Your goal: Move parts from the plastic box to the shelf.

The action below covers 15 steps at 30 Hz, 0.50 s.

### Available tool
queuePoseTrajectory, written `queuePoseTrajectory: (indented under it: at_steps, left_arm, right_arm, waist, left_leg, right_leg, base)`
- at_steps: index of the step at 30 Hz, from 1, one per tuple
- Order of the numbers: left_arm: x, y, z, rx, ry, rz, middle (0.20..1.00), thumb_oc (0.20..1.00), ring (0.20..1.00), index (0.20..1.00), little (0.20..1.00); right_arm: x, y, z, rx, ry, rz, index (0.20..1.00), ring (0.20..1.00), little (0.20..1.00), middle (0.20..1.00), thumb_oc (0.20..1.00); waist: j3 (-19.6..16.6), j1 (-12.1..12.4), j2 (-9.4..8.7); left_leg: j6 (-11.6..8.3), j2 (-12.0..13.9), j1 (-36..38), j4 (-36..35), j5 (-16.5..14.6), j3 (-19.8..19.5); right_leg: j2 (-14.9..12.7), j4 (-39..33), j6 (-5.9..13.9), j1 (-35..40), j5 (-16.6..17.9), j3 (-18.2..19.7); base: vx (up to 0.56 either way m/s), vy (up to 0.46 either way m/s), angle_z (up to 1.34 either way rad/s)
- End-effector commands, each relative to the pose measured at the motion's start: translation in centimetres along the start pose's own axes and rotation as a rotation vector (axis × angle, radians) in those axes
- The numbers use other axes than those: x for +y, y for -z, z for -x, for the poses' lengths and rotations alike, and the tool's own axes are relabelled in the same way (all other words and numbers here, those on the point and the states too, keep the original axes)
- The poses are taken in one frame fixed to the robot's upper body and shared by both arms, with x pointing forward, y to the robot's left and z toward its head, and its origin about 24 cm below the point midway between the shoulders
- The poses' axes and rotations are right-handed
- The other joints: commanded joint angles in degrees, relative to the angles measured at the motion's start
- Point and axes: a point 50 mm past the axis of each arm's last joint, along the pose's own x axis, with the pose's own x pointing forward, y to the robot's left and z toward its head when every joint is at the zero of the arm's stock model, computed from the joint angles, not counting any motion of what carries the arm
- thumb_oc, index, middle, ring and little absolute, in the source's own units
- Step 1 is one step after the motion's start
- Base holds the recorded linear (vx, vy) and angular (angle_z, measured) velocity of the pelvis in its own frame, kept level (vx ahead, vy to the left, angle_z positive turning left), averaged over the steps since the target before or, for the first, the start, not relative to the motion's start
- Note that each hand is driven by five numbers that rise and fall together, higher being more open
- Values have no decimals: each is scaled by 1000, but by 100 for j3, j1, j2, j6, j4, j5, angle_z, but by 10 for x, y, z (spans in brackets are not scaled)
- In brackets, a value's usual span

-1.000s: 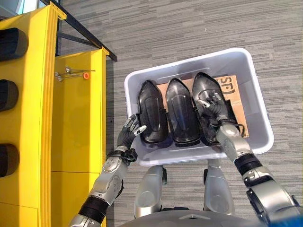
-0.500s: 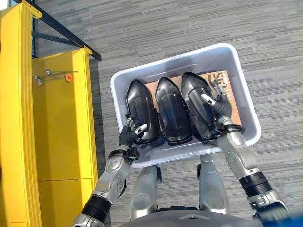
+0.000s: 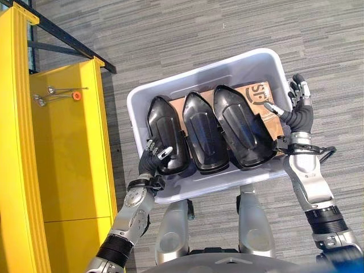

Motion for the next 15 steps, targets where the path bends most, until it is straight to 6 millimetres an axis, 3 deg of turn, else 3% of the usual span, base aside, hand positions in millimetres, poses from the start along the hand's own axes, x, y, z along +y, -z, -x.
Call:
queuePoseTrajectory:
  at_steps: [1,15]
  left_arm:
    - [14,-25,4,-119,-11,-64,1000,1000,1000,1000,1000]
    - [25,-23,5,-107,-47,-75,1000,1000,1000,1000,1000]
  right_arm:
    - [-7,8,-3,18,35,101,1000,1000,1000,1000,1000]
    - [-17,68,18,309,-8,187,1000,1000,1000,1000,1000]
  waist:
    - [-189,133,-265]
    - [-126,150,-295]
  left_leg:
    - [-196,301,396,95,-287,-86]
    - [-189,286,305,117,-265,-115]
  right_leg:
    - [-509,512,258,-240,-149,-226]
    - [-509,548,247,-324,-142,-251]
  base:
    - [0,0,0]
    - [0,0,0]
